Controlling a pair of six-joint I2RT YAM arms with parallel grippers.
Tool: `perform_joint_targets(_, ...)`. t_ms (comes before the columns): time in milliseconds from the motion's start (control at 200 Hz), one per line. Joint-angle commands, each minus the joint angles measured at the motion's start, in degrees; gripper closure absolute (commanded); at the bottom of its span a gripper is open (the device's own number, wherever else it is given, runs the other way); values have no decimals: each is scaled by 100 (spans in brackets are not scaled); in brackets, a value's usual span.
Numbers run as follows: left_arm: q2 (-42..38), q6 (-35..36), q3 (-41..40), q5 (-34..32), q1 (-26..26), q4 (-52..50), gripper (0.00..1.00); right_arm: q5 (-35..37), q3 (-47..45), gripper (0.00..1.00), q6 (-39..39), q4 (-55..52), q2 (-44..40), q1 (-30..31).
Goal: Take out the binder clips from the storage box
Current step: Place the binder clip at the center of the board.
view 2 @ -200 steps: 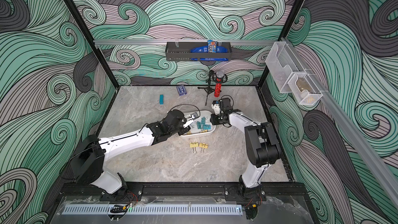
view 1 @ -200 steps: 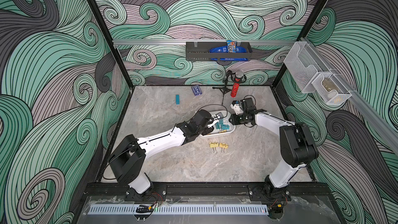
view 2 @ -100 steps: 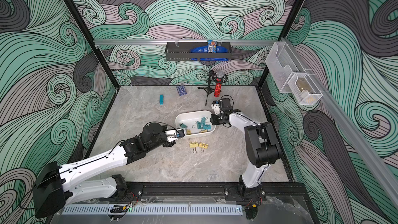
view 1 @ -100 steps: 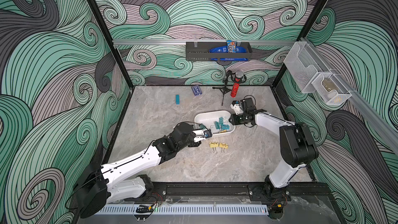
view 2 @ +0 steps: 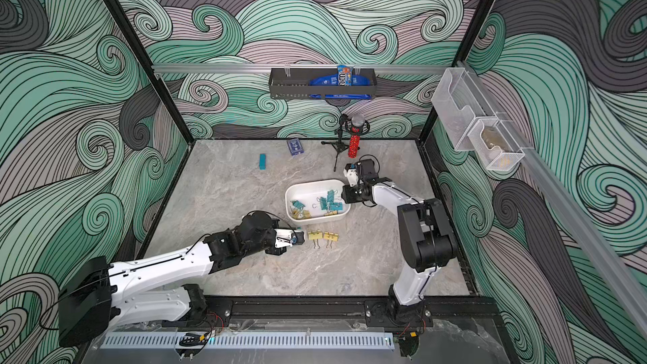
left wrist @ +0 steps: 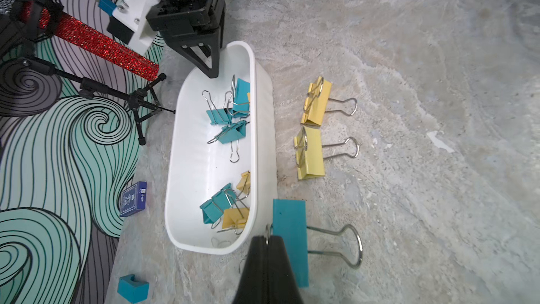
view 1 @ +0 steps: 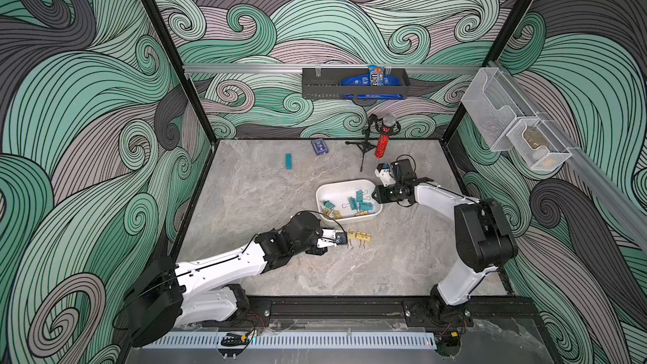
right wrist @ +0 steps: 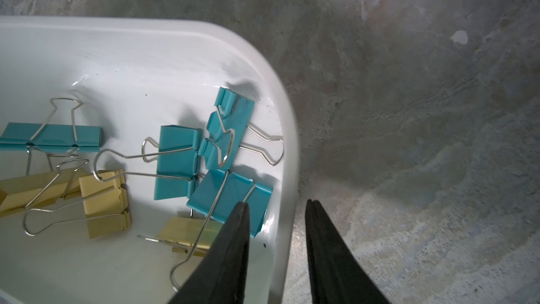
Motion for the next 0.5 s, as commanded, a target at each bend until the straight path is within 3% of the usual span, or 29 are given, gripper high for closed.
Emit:
perform_joint_targets(0, 210, -105, 132, 92, -87, 54, 100, -63, -33, 65, -52, -47, 80, 26)
perform_joint_targets(490, 670, -236, 39, -121, -205, 535, 100, -30, -46, 65, -52, -41, 95, 26)
